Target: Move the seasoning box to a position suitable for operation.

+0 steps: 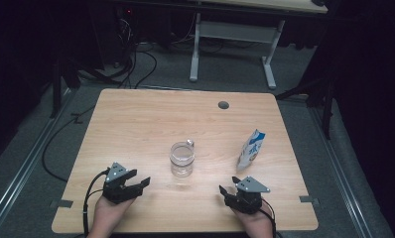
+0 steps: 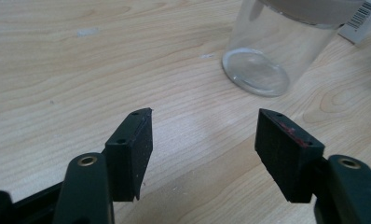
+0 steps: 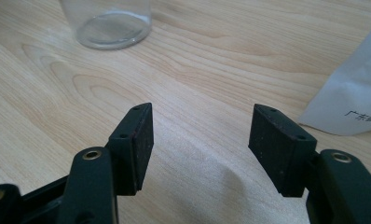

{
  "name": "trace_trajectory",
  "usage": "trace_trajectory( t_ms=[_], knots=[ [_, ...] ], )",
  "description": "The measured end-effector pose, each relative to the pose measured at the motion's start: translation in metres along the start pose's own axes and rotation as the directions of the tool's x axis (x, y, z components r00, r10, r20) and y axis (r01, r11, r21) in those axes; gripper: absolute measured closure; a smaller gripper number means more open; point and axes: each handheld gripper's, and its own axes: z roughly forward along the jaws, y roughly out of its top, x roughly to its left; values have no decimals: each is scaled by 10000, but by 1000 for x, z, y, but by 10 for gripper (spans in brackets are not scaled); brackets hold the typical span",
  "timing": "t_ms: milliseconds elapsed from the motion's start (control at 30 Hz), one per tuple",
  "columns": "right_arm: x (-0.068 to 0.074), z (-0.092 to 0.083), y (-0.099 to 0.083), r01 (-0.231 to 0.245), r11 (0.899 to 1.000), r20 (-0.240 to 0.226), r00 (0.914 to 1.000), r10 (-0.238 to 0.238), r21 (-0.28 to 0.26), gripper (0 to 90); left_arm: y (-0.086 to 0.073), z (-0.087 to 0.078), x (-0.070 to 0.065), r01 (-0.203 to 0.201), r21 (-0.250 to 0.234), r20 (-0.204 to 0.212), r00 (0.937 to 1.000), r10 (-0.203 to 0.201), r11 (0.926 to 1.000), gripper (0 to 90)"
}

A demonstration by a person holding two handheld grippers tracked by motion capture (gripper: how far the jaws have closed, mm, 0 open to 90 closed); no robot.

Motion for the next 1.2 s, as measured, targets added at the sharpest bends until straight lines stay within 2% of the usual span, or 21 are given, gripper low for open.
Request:
trace_trajectory(
  t_ms=[133,233,400,467,633,667,733,833,933,1000,1133,1200],
  knots=[
    [-5,-3,-2,-407,9992,-3,9992,407,49,405,8,-3,-6,-668,319,-57,9977,670,9973,409],
    [-8,-5,-3,-354,9990,48,9994,353,275,402,15,-10,-4,-288,202,44,9996,287,9994,431],
    [-13,-7,-1,-166,9981,8,9999,166,596,400,23,-12,-4,48,141,-210,9998,-45,9999,435],
    [-15,-7,0,-234,9979,-26,9997,236,601,400,26,-11,-4,173,81,-266,9995,-171,9998,430],
    [-16,-6,6,-121,9977,-56,9999,125,665,397,37,-7,-10,98,30,-361,9993,-97,9999,414],
    [-17,-5,8,66,9979,-24,10000,-65,648,398,39,-5,-11,103,-11,-389,9992,-103,9999,414],
    [-18,-5,9,63,9982,-28,10000,-62,595,398,46,-1,-14,-43,-112,-478,9988,37,9999,421],
    [-22,-4,11,47,9988,68,10000,-50,489,395,56,3,-16,-184,-597,-363,9992,163,9980,435],
    [-25,-6,15,50,9998,246,9997,-55,215,394,60,8,-19,-626,-962,-513,9970,579,9934,473],
    [-24,-7,17,72,9999,288,9996,-75,96,394,61,13,-19,-607,-963,-396,9976,571,9935,501],
    [-21,-6,17,-8,10000,342,9994,11,-81,393,59,19,-20,-612,-861,-447,9973,575,9944,536],
    [-20,-7,17,-63,9997,338,9994,72,-257,395,59,20,-22,-635,-1007,-282,9977,609,9929,565]
  ],
)
